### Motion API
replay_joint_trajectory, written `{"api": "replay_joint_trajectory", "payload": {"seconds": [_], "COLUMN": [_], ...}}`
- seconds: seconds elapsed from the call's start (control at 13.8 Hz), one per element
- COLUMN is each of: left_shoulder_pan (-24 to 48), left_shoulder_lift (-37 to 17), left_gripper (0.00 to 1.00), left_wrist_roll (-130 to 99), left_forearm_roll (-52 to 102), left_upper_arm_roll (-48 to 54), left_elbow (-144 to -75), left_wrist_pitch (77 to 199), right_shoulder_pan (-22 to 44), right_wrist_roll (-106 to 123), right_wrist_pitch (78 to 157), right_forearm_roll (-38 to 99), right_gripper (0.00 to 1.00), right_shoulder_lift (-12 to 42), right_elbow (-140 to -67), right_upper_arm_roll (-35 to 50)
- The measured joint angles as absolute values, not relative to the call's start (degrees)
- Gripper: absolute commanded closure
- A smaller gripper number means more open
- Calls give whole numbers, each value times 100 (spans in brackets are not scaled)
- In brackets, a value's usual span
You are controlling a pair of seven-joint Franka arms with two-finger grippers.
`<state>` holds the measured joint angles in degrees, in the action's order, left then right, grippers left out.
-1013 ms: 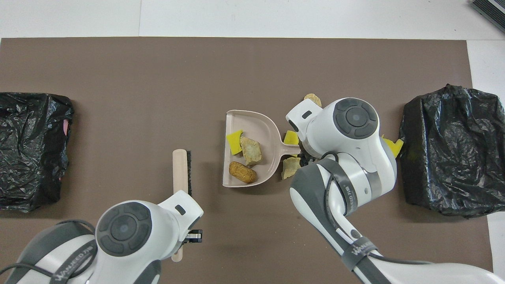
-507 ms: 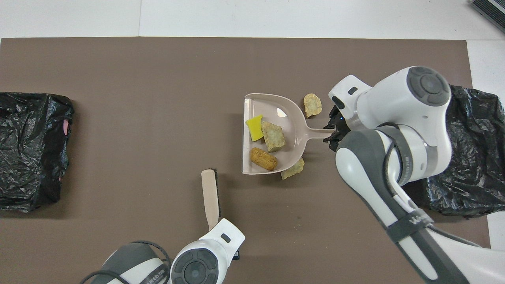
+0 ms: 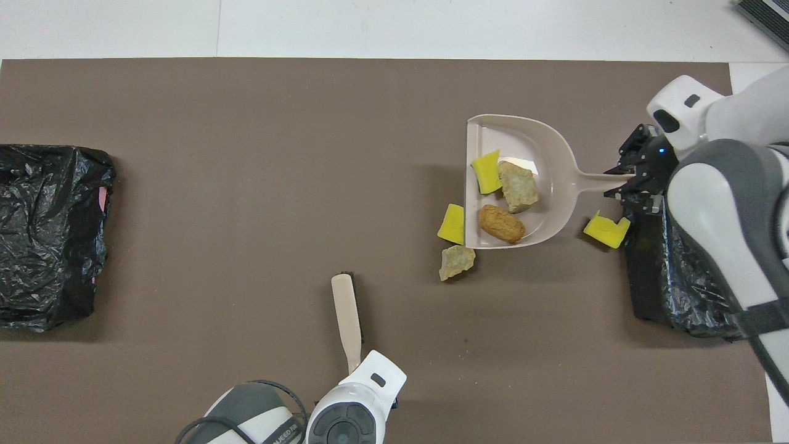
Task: Sweep and dump trash in bin
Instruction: 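Carry the loaded dustpan to the bin with the right gripper, then tip the dustpan over the bin with the right gripper while the left gripper withdraws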
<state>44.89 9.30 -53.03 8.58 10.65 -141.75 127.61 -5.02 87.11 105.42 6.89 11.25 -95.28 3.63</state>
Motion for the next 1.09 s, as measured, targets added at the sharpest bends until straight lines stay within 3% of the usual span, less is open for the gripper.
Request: {"api": "replay_joint_trajectory", "payload": {"seconds": [0.22, 0.36, 0.43, 0.51, 0.8, 1.09], "left_shoulder_pan": [4489, 4489, 4489, 4489, 4430, 3414], "left_shoulder_lift": [909, 891, 886, 884, 871, 875], "left_gripper": [62, 33, 11, 0, 0, 0], "left_wrist_roll": [-5313, -5316, -5317, -5320, -5328, -4900], "left_forearm_roll": [858, 858, 858, 858, 858, 839], "left_upper_arm_roll": [1057, 1057, 1056, 1049, 985, 906], "left_elbow": [-14175, -14175, -14175, -14175, -14168, -13867], "left_wrist_pitch": [12802, 12844, 12866, 12874, 12869, 12517], "right_shoulder_pan": [-1177, -1680, -1915, -2160, -2863, -3050], "right_wrist_roll": [9197, 9664, 9848, 10042, 10539, 10549], "right_wrist_pitch": [10163, 10121, 10120, 10121, 10229, 10271], "right_forearm_roll": [476, 422, 305, 146, -410, -1316], "right_gripper": [100, 100, 100, 100, 100, 100], "right_shoulder_lift": [1084, 1077, 1077, 1077, 1060, 982], "right_elbow": [-9257, -9200, -9191, -9182, -9130, -9113], "right_upper_arm_roll": [339, 310, 286, 261, 237, 208]}}
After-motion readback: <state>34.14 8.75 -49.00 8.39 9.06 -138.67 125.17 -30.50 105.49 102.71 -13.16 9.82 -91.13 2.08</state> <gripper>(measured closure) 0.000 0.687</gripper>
